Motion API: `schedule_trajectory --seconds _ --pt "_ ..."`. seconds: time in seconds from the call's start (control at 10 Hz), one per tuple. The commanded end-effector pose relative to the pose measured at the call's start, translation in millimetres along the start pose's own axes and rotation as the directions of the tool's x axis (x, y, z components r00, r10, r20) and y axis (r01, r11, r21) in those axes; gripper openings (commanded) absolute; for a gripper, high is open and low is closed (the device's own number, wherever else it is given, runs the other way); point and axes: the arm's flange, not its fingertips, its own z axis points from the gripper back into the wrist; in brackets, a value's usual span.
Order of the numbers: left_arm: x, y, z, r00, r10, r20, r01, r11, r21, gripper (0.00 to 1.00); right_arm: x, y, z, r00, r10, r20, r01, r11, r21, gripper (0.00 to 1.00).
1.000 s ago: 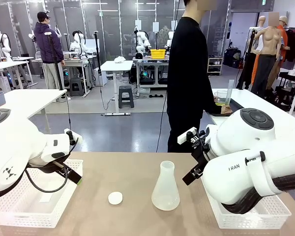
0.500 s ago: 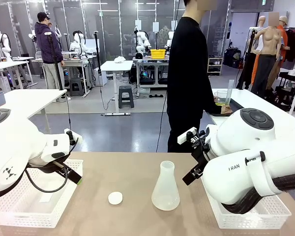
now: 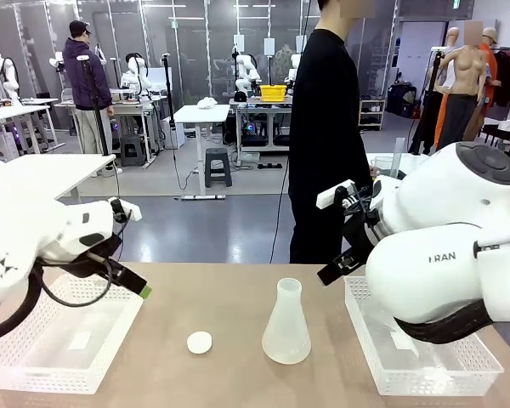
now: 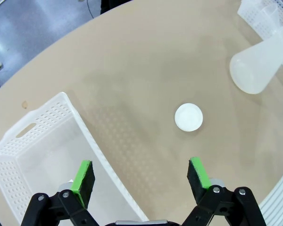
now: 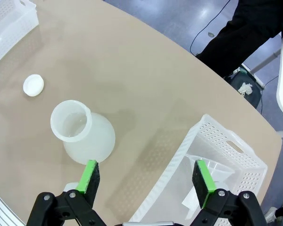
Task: Prepare the solutions needed for the experiment.
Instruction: Pick up the Plastic Funnel and insert it into the Big flask.
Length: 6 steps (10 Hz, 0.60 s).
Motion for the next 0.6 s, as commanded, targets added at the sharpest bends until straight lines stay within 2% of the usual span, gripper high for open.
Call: schedule_trajectory --seconds 0.0,0.4,0.5 --pt "-4 -5 -11 1.0 0.011 -0.003 -0.011 1.0 0.002 1.0 -9 9 -31 0.999 -0.008 -0.035 0.009 0.999 0.031 1.0" --pt "-2 -3 -6 1.0 -0.003 -0.015 0.003 1.0 0.0 1.0 -11 9 -28 0.999 0.011 -0.053 -0.009 1.0 0.023 1.0" --pt "7 13 -12 0.992 0.126 0.002 -0.122 0.966 -0.23 1.0 -3 -8 -33 0.994 -0.11 0.021 0.108 0.992 0.07 1.0"
